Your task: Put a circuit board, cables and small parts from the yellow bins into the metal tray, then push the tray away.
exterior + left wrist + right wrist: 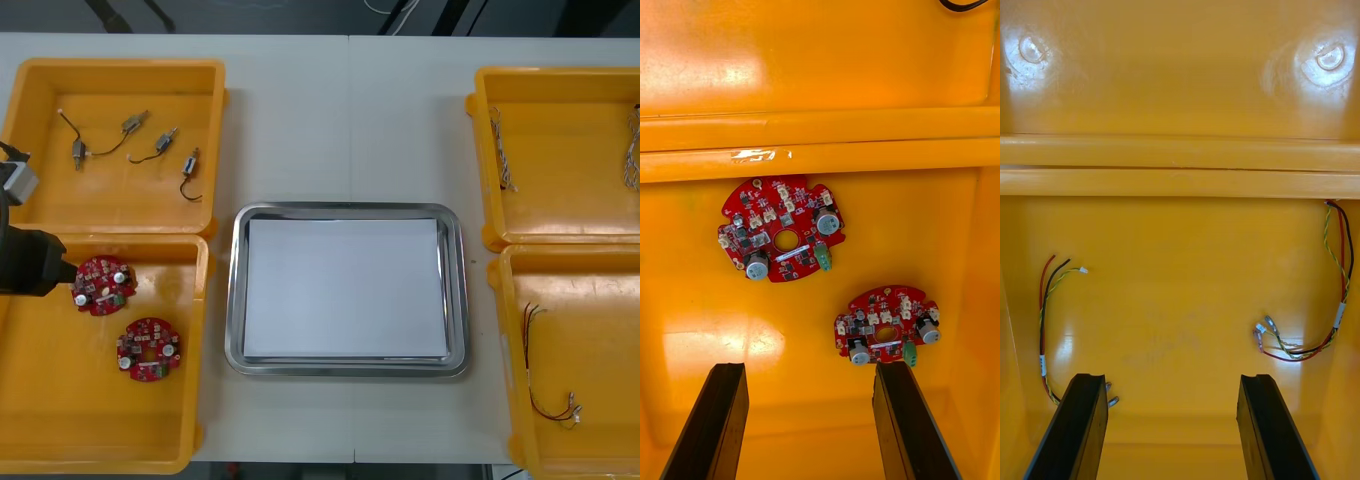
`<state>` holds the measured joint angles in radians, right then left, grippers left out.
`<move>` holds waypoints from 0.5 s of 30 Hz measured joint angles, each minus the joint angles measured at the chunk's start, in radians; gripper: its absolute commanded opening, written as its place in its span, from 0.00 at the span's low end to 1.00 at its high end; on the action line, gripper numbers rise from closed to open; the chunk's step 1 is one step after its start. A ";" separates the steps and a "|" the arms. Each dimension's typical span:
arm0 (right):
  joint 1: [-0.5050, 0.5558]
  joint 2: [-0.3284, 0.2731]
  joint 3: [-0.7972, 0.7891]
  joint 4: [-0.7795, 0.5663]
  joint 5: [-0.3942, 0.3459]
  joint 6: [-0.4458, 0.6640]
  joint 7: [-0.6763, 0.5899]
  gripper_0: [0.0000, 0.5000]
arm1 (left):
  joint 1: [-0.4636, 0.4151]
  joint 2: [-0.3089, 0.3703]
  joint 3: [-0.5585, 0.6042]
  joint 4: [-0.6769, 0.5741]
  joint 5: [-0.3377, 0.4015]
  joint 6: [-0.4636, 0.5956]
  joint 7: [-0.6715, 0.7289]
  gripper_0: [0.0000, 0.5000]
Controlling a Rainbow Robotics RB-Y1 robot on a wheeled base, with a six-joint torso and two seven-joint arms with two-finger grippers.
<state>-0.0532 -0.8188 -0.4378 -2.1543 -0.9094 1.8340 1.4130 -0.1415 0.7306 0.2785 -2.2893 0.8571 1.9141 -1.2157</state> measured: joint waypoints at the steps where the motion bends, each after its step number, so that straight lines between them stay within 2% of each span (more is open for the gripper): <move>1: 0.000 0.000 0.000 0.000 0.000 0.000 0.000 1.00 | 0.000 0.000 0.000 0.000 0.000 0.000 0.000 0.98; 15: 0.000 0.000 0.000 0.000 0.000 0.000 0.000 1.00 | 0.000 0.000 0.000 0.000 0.000 0.000 0.000 0.98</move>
<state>-0.0532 -0.8188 -0.4378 -2.1543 -0.9094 1.8340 1.4130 -0.1415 0.7306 0.2785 -2.2893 0.8571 1.9141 -1.2157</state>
